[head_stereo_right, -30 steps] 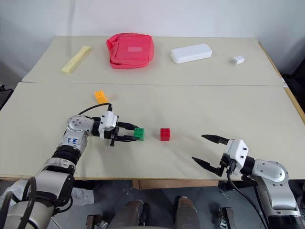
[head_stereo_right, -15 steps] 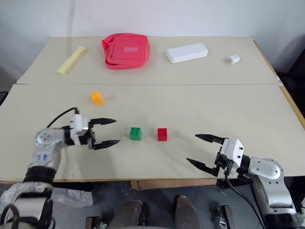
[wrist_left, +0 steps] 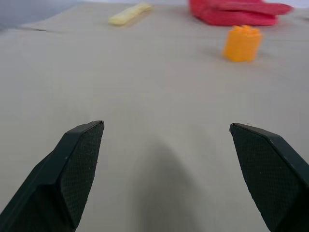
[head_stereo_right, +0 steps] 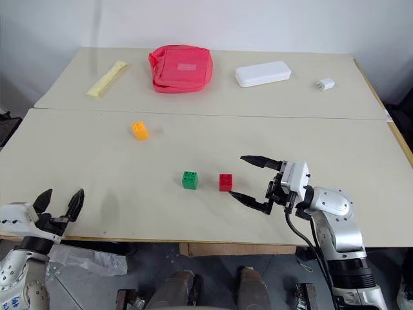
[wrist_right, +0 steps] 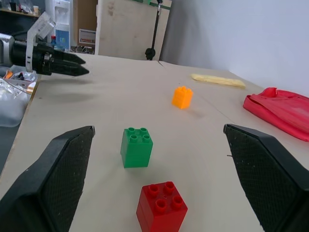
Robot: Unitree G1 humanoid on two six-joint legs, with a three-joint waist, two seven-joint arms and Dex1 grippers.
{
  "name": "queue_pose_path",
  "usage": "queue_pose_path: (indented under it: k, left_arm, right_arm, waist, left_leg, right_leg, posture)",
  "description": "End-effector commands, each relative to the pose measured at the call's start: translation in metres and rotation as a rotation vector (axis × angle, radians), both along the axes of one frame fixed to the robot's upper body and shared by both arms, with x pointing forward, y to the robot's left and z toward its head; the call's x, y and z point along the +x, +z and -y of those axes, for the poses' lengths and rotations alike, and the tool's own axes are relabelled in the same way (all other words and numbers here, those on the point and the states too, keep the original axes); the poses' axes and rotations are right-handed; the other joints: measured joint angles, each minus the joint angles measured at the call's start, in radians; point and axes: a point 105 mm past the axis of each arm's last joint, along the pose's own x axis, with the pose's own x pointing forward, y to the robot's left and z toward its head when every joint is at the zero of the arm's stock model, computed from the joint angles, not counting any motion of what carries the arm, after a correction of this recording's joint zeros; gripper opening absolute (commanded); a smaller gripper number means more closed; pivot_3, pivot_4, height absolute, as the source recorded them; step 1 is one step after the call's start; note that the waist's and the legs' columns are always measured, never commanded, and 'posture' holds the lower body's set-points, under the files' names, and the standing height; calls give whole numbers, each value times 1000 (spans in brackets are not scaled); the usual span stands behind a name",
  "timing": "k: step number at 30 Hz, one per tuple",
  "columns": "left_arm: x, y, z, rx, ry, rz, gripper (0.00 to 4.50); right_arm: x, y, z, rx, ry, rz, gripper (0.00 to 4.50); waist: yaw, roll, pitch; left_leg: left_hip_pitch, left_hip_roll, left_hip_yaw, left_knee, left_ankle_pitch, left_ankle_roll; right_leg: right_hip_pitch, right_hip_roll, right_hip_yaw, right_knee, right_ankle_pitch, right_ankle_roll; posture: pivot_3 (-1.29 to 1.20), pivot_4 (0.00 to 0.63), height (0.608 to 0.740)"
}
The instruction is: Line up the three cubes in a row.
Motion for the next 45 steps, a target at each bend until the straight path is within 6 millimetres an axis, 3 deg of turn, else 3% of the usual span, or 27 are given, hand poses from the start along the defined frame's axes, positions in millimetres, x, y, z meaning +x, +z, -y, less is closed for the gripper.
queue_pose_path:
  k: [1, 4, 9, 13, 17, 24, 32, 35, 42, 45]
  left_arm:
    - [20, 46, 21, -7, -7, 167, 4413]
    - [64, 74, 42, -23, 2, 188, 4413]
    - [126, 76, 61, -100, 57, 49, 4413]
    - [160, 74, 72, -133, 107, -2, 4413]
    - [181, 68, 97, -126, 74, -42, 4413]
    - [199, 62, 130, -75, -3, -72, 4413]
    - [203, 52, 131, -77, 9, -102, 4413]
    - [202, 50, 132, -77, 13, -103, 3803]
    - [198, 47, 130, -61, -37, -101, 1610]
    - [191, 50, 117, -55, -118, -85, 1485]
  right_arm:
    - [-1, 4, -1, -11, 11, 34, 4500]
    - [1, -2, 1, -51, -18, 26, 4500]
    - [-3, -5, -3, -64, -15, 15, 4500]
    - [-4, -4, -6, -61, -20, 16, 4500]
    - [-6, -2, -6, -57, -38, 18, 4500]
    - [-11, -4, -8, -52, -49, 7, 4500]
    - [-11, -6, -8, -54, -55, -5, 4500]
    - [-11, -6, -8, -56, -56, -9, 4500]
    - [-10, -7, -8, -59, -59, -9, 4500]
    - [-11, -7, -7, -61, -58, -6, 4500]
  waist:
    - [0, 0, 0]
    - [11, -1, 0]
    - [-3, -2, -1]
    - [-11, -2, -1]
    - [-3, -3, 0]
    - [-1, -3, 0]
    - [-3, -4, 0]
    - [-2, -4, 0]
    - [-2, -4, 0]
    - [-3, -4, 0]
  left_leg:
    - [0, 0, 0, 0, 0, 0]
    - [0, -1, -1, 0, 1, 0]
    - [0, -4, 0, 0, 1, -1]
    - [0, -3, 3, 0, 1, 0]
    - [-1, -3, 2, 0, 2, -1]
    - [-1, -4, 2, 1, 2, -1]
    - [-1, -4, 2, 1, 2, -1]
    - [-1, -4, 2, 1, 2, -1]
    - [-1, -5, 2, 1, 2, -1]
    - [-1, -4, 2, 1, 2, -1]
  right_leg:
    - [0, 0, 0, 0, 0, 0]
    - [0, 0, -1, 3, 0, 0]
    - [-2, 3, -3, 8, 0, 1]
    - [-4, 4, -6, 9, 0, 1]
    - [-4, 4, -8, 8, 1, 1]
    - [-3, 3, -8, 7, 1, 2]
    - [-3, 3, -8, 7, 1, 2]
    - [-3, 3, -8, 7, 1, 2]
    - [-3, 3, -8, 8, 1, 2]
    - [-3, 3, -8, 8, 1, 2]
  posture:
    - [0, 150, 740]
    - [0, 150, 740]
    - [0, 150, 740]
    - [0, 150, 740]
    - [0, 150, 740]
    - [0, 150, 740]
    - [0, 150, 740]
    - [0, 150, 740]
    - [0, 150, 740]
    - [0, 150, 740]
